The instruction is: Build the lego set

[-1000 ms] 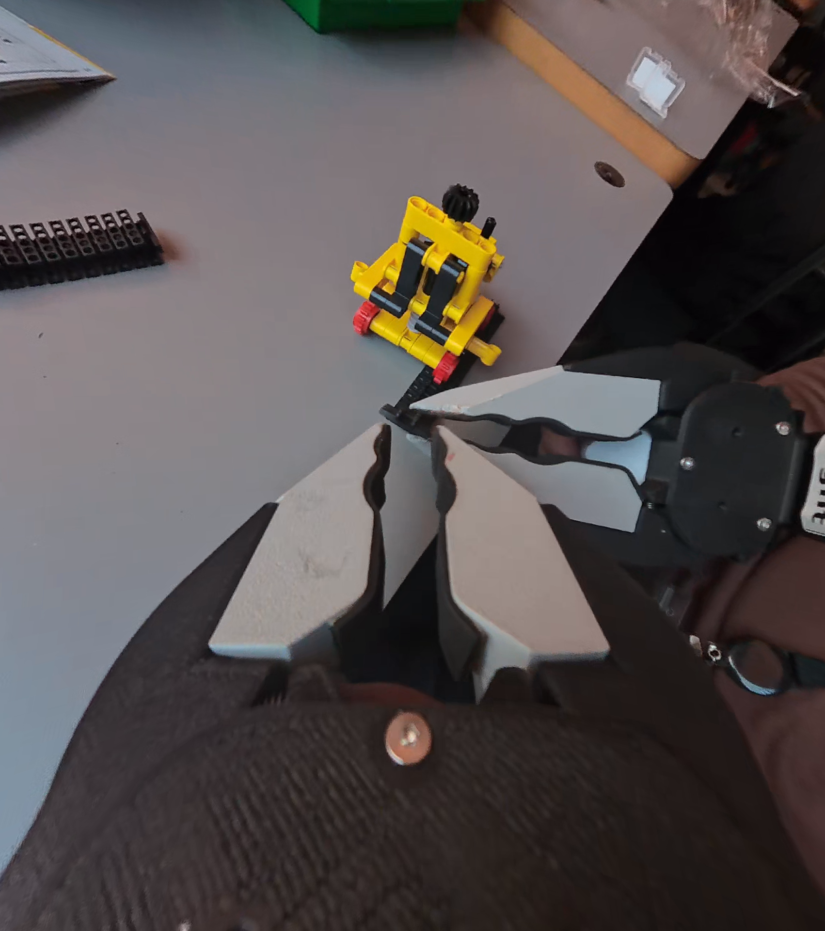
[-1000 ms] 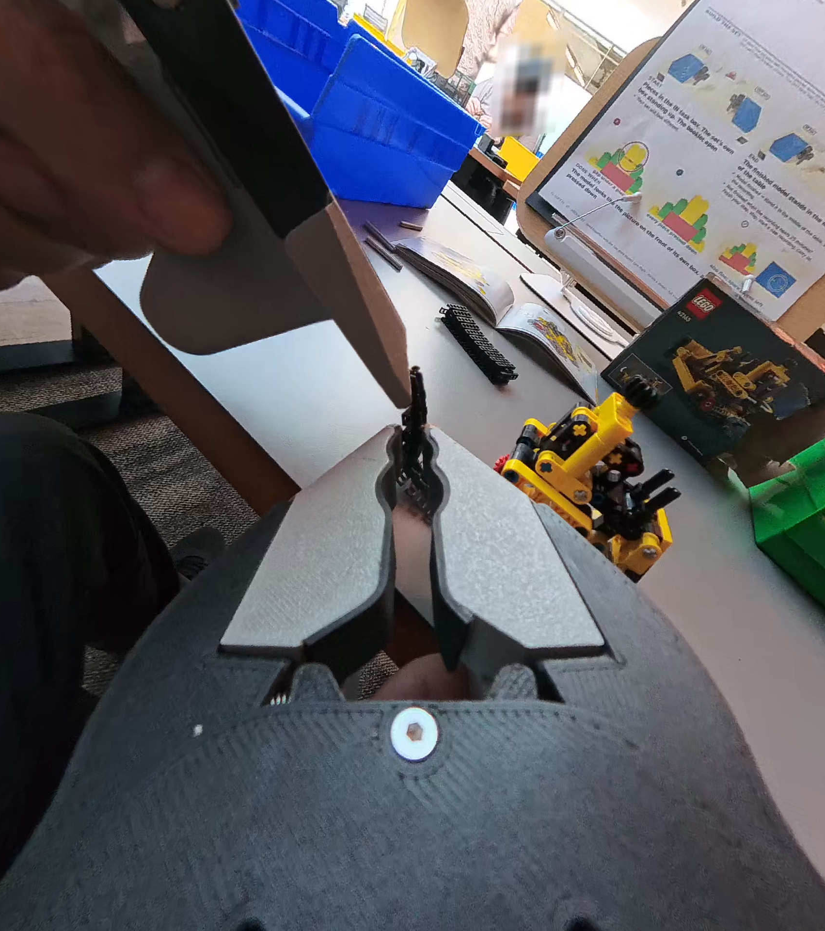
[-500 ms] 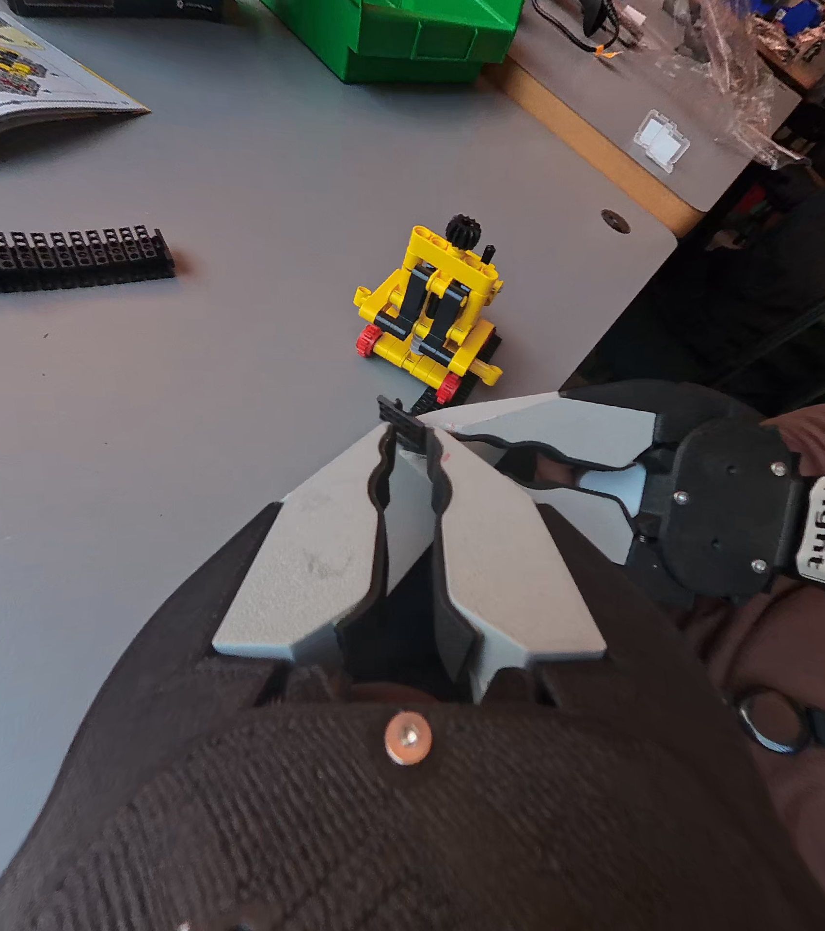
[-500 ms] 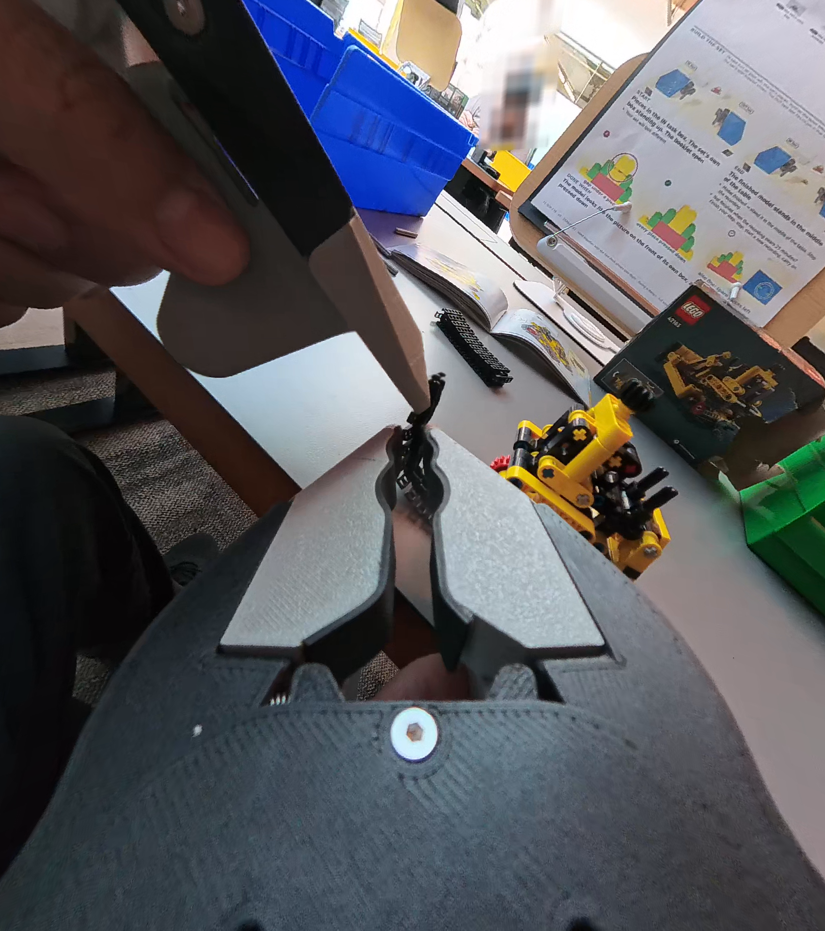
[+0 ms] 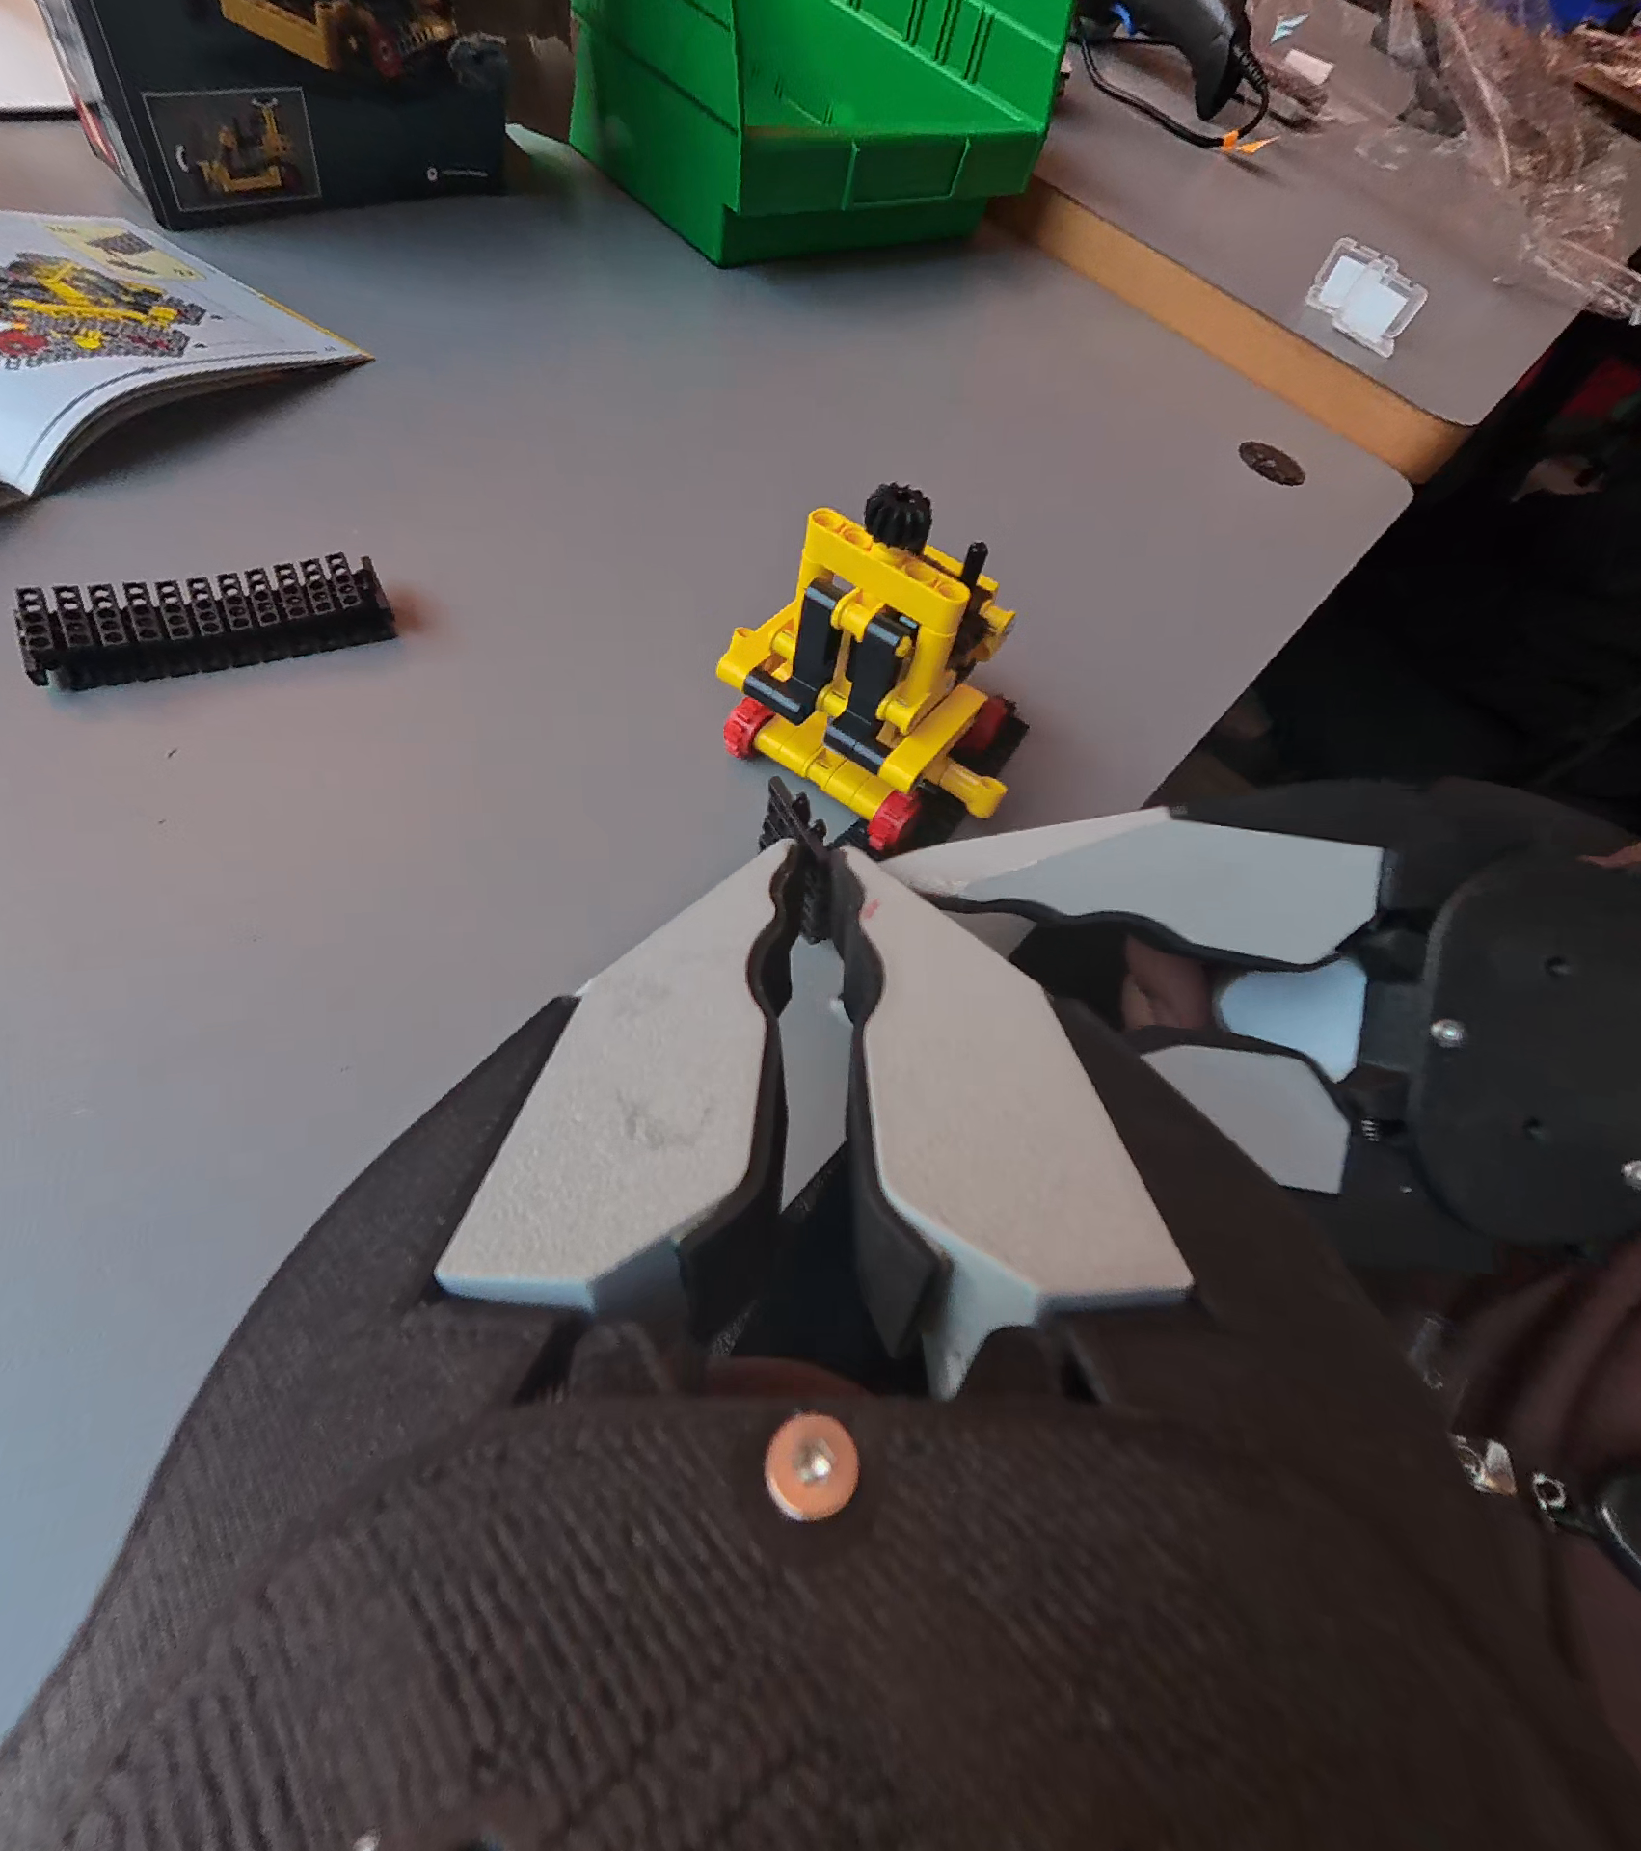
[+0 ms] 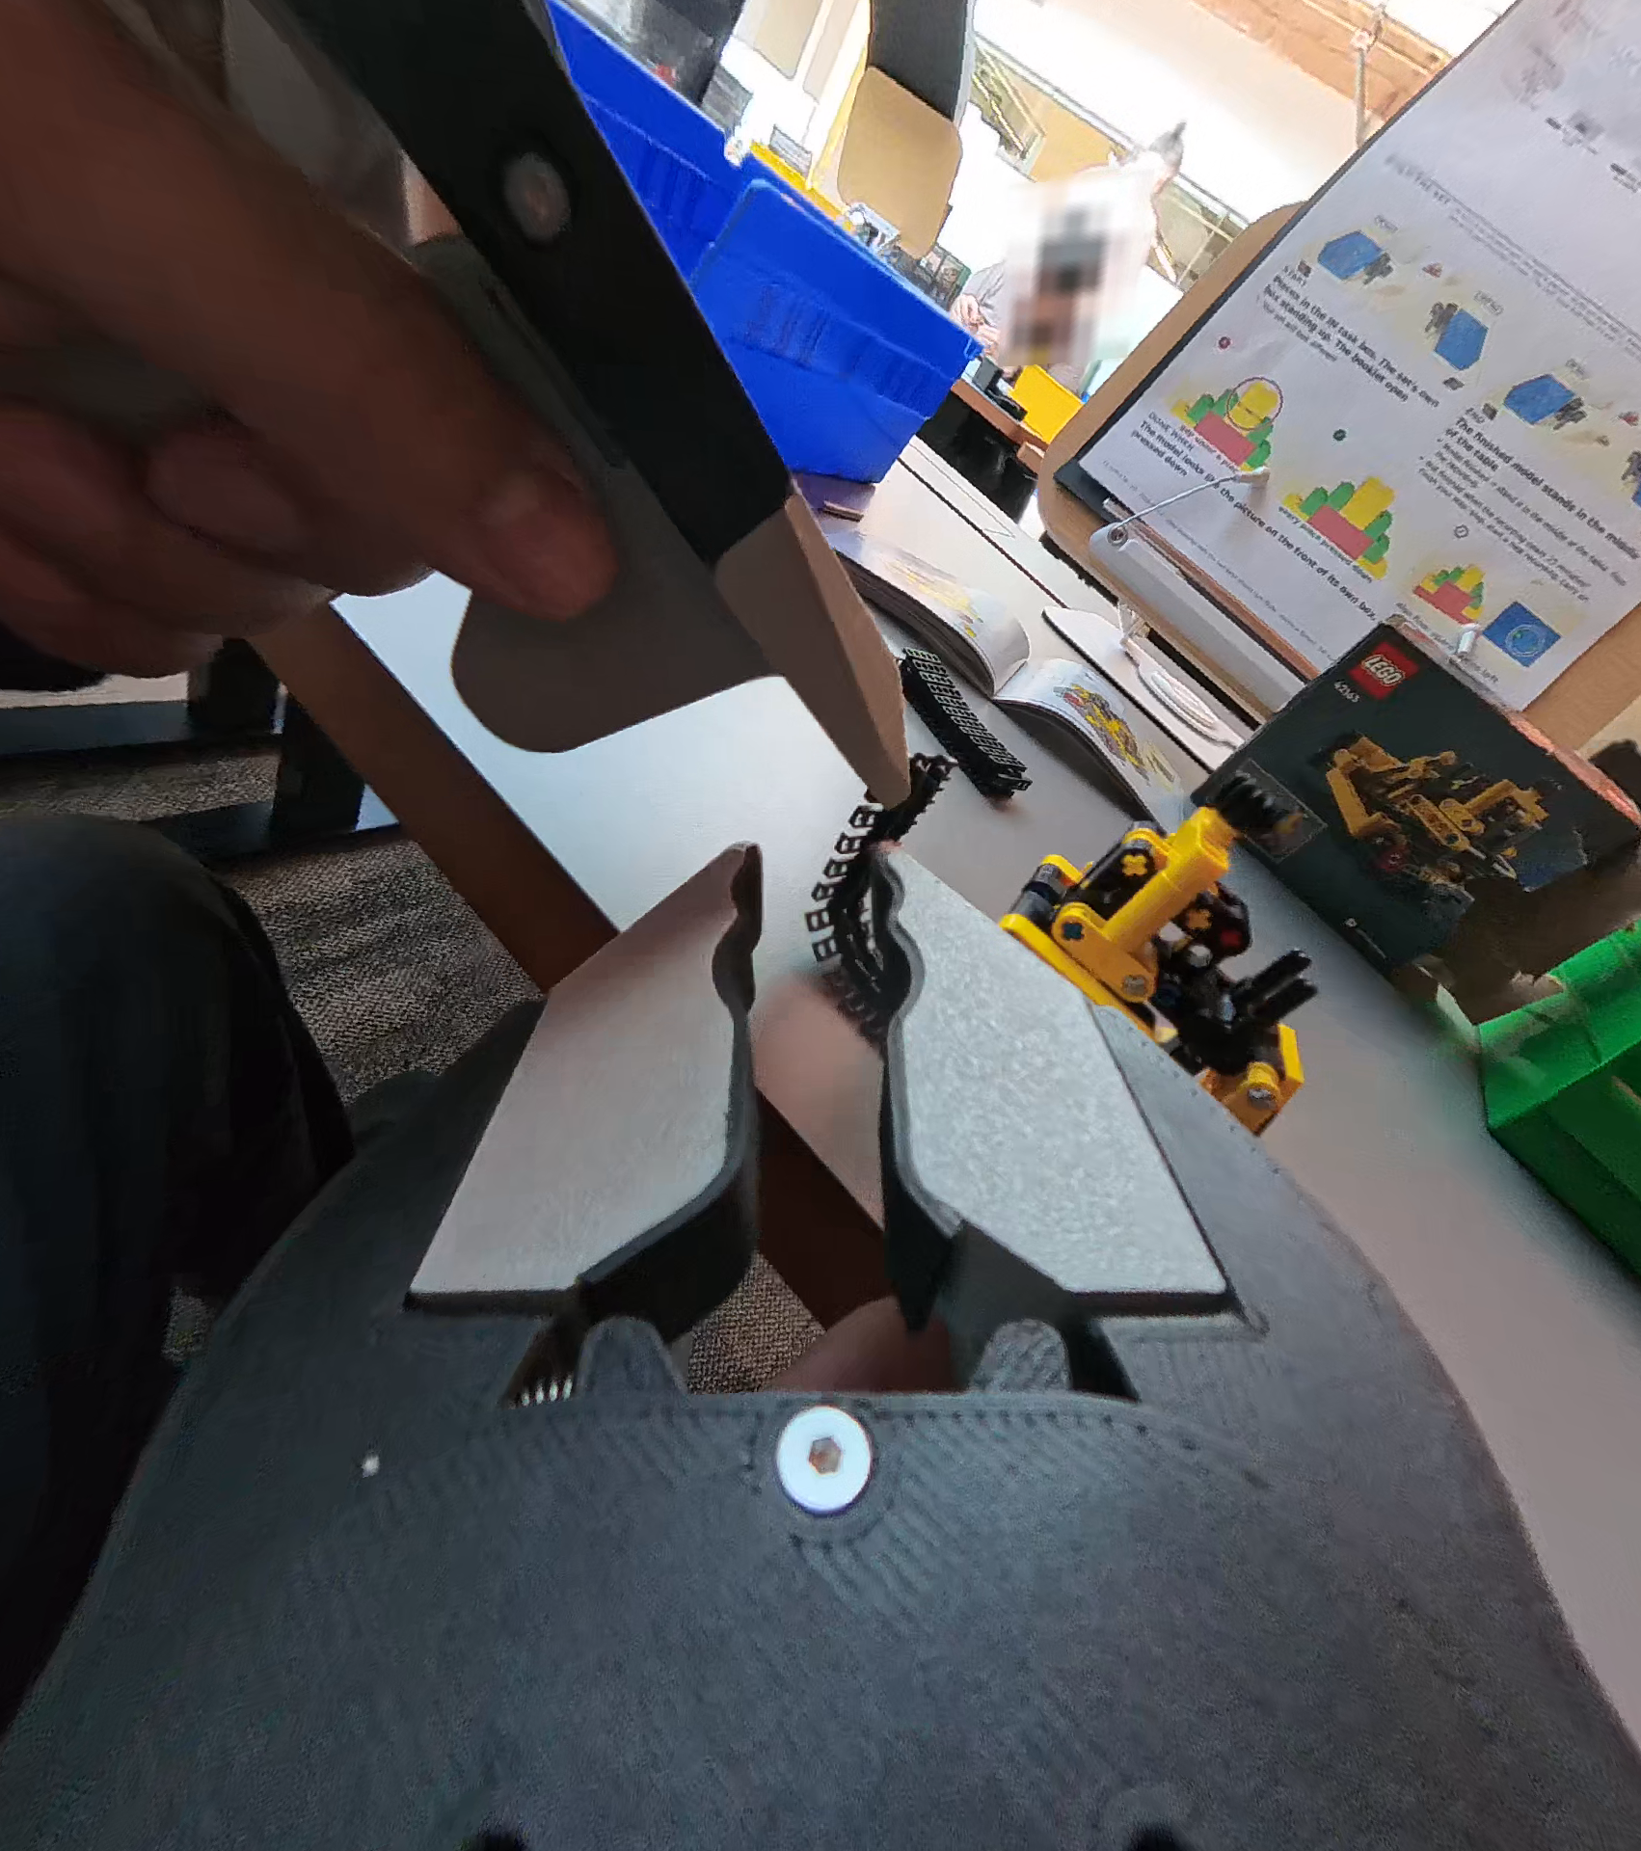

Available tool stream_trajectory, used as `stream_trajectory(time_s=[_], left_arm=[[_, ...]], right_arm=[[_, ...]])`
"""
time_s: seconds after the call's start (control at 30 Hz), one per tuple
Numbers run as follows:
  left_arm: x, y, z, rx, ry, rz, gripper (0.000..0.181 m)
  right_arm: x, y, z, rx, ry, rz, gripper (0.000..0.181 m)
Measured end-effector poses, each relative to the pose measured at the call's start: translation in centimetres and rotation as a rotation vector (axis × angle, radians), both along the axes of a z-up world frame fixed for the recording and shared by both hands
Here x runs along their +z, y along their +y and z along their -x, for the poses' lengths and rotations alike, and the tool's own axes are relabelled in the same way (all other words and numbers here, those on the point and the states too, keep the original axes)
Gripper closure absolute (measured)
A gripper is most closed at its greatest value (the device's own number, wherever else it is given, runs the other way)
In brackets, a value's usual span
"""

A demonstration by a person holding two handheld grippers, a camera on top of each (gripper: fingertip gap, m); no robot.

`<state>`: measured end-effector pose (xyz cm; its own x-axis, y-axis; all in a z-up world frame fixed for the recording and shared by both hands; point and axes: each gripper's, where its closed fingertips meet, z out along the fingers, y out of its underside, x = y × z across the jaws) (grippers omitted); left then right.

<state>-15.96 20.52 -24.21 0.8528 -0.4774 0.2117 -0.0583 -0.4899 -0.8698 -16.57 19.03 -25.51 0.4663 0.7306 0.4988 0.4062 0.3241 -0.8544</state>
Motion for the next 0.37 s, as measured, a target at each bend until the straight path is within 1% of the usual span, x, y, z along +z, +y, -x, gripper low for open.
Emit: stream_trajectory(time_s=[0.1,0.17,0.2,0.23,0.3,0.37], left_arm=[[0.1,0.0,-0.3,0.011,0.045,-0.034,0.18],[0.0,-0.1,-0.5,0.025,0.103,-0.071,0.18],[-0.1,-0.1,-0.6,0.034,0.143,-0.091,0.18],[-0.2,-0.1,-0.7,0.043,0.186,-0.107,0.18],[-0.5,0.0,-1.2,0.051,0.257,-0.134,0.18],[-0.8,0.1,-2.0,0.046,0.289,-0.136,0.18]], right_arm=[[0.8,-1.0,-1.1,0.053,0.016,0.023,0.159],[1.4,-1.9,-2.2,0.116,0.035,0.062,0.161],[1.6,-1.9,-3.0,0.124,0.039,0.072,0.166],[1.8,-1.6,-3.9,0.116,0.039,0.08,0.172],[1.7,-0.8,-5.4,0.113,0.022,0.121,0.174],[1.1,0.4,-6.7,0.098,-0.012,0.181,0.174]])
